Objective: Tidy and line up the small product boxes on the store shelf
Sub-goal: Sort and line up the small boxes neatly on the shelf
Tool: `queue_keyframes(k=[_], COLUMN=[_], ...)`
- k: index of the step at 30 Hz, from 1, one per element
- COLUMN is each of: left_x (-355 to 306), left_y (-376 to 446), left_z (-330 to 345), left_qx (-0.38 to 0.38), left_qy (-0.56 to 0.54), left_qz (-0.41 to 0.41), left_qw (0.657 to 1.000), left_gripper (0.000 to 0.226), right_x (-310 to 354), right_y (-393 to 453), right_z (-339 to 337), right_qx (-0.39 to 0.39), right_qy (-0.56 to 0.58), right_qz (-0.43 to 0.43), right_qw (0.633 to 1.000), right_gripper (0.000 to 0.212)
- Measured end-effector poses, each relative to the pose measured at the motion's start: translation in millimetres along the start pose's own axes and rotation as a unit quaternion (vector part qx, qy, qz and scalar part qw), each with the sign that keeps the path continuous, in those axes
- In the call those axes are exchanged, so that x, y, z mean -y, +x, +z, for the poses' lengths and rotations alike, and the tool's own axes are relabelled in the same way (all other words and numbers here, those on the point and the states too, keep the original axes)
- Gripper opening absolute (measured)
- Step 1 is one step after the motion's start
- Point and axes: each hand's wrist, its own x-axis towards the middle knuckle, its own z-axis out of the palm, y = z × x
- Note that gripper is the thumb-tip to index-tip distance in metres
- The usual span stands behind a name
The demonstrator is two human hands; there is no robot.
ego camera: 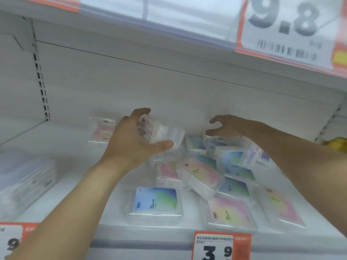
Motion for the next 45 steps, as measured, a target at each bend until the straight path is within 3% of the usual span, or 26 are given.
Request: queue_keyframes(k=[3, 7, 10, 11, 12, 15, 17, 18, 20, 23, 27, 31, 34, 37, 40, 42, 45], left_x=[-5.1, -13.3, -20.3, -22.4, -25.1, -30.3, -32.9, -34.9, -39.1, -45.9, -49.2, -30.5, -4.0, 23.6, 47.6, 61.1, 73.6], left_y=[-1.8, -2.4, -2.1, -2.7, -3.5, -4.4, -5.1, -6.3, -9.9, -17.4, -22.7, -28.2, -33.2, -37.4, -40.1, -41.4, -44.3], left_z=[5.0, 11.7, 15.3, 15.7, 16.0, 15.0, 11.8, 8.9, 1.1, -16.1, -54.8, -114.9, -148.2, -167.6, -179.4, -187.9, -202.0], left_qx=[0.004, -0.009, -0.019, -0.017, -0.016, -0.023, -0.033, -0.033, -0.021, -0.002, -0.056, -0.111, -0.154, -0.179, -0.2, -0.192, -0.114], left_qy=[0.009, 0.001, -0.009, -0.011, -0.013, -0.035, -0.062, -0.073, -0.078, -0.049, 0.008, 0.099, 0.137, 0.167, 0.197, 0.206, 0.253], left_qz=[-0.005, -0.02, -0.023, -0.022, -0.019, -0.016, -0.026, -0.031, -0.035, -0.044, -0.027, 0.028, 0.022, 0.008, -0.027, -0.077, -0.149], left_qw=[1.0, 1.0, 1.0, 1.0, 1.0, 0.999, 0.997, 0.996, 0.996, 0.998, 0.998, 0.988, 0.978, 0.969, 0.959, 0.957, 0.949], left_gripper=[0.089, 0.083, 0.08, 0.08, 0.08, 0.079, 0.078, 0.078, 0.077, 0.077, 0.072, 0.066, 0.059, 0.059, 0.068, 0.075, 0.078], right_x=[-14.7, -45.8, -70.4, -77.4, -81.5, -83.3, -76.2, -71.4, -64.2, -46.6, 5.4, 74.4, 140.0, 208.8, 265.6, 289.4, 303.6], right_y=[-8.0, -8.3, -18.5, -20.2, -23.1, -33.5, -50.4, -62.9, -85.9, -114.4, -134.4, -133.8, -132.3, -131.7, -131.2, -126.1, -122.6], right_z=[-0.8, -11.8, -7.4, -4.2, -2.2, -4.7, -9.2, -11.8, -16.2, -12.5, -1.4, 12.4, 24.2, 35.4, 46.1, 53.3, 61.5], right_qx=[0.054, -0.045, 0.056, 0.055, 0.028, -0.157, -0.251, -0.259, -0.205, -0.03, 0.058, 0.129, 0.141, 0.136, 0.127, 0.12, 0.149], right_qy=[-0.048, 0.022, 0.088, 0.138, 0.175, 0.206, 0.302, 0.366, 0.461, 0.573, 0.637, 0.656, 0.665, 0.66, 0.659, 0.657, 0.625], right_qz=[0.008, 0.042, 0.132, 0.143, 0.137, 0.053, -0.046, -0.093, -0.167, -0.222, -0.148, -0.058, -0.056, -0.093, -0.11, -0.108, -0.089], right_qw=[0.997, 0.998, 0.986, 0.979, 0.975, 0.965, 0.919, 0.889, 0.847, 0.788, 0.754, 0.741, 0.732, 0.733, 0.733, 0.737, 0.761], right_gripper=[0.074, 0.07, 0.076, 0.074, 0.069, 0.055, 0.059, 0.066, 0.077, 0.075, 0.03, 0.032, 0.028, 0.04, 0.069, 0.077, 0.053])
